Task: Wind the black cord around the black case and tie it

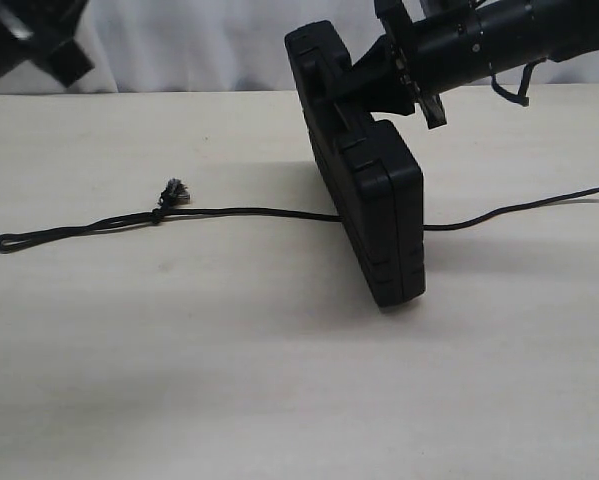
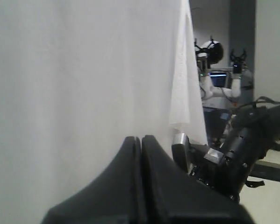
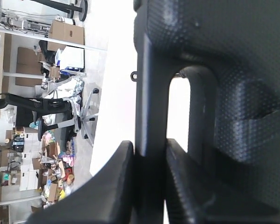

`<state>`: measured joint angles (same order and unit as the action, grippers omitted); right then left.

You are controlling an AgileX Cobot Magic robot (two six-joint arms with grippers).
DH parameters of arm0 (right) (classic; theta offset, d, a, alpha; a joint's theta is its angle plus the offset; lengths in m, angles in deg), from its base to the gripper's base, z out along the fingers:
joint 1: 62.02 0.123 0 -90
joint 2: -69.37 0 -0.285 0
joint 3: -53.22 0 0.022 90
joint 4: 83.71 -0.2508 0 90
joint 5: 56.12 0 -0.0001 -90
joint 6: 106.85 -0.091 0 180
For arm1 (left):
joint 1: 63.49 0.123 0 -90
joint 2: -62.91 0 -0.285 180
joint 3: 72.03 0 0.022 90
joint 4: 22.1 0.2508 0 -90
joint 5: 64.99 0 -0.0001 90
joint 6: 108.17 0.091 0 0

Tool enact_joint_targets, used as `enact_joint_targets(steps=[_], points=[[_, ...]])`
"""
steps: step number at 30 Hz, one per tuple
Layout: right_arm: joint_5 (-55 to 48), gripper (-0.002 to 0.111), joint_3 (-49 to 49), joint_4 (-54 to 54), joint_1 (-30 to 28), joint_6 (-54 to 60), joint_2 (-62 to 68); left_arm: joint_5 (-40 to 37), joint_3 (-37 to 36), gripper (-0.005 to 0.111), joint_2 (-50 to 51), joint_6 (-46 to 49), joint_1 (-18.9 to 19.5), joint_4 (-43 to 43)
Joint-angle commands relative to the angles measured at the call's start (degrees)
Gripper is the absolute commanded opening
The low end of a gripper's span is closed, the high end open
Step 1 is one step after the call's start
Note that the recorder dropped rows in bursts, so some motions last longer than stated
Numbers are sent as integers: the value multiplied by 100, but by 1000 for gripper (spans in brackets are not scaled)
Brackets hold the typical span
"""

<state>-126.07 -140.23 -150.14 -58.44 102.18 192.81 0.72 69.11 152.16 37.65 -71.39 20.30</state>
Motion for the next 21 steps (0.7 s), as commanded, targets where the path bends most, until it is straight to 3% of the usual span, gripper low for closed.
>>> enact_joint_targets(steps=[1, 5, 9, 17, 21], points=[[-2, 4, -24, -104, -37, 215, -47, 425, 1322, 0, 1673, -51, -116, 648], [-2, 4, -24, -258, -37, 215, -47, 425, 2405, 0, 2867, -51, -494, 658], [-2, 4, -24, -968, -37, 215, -47, 425, 2923, 0, 3429, -51, -698, 635], [-2, 4, 44, -1820, -72, 96, -59, 341, 3106, 0, 3327, 9, -668, 415], [-2, 4, 732, -2789, -87, 440, -153, 328, 3106, 0, 3318, 9, -668, 396]])
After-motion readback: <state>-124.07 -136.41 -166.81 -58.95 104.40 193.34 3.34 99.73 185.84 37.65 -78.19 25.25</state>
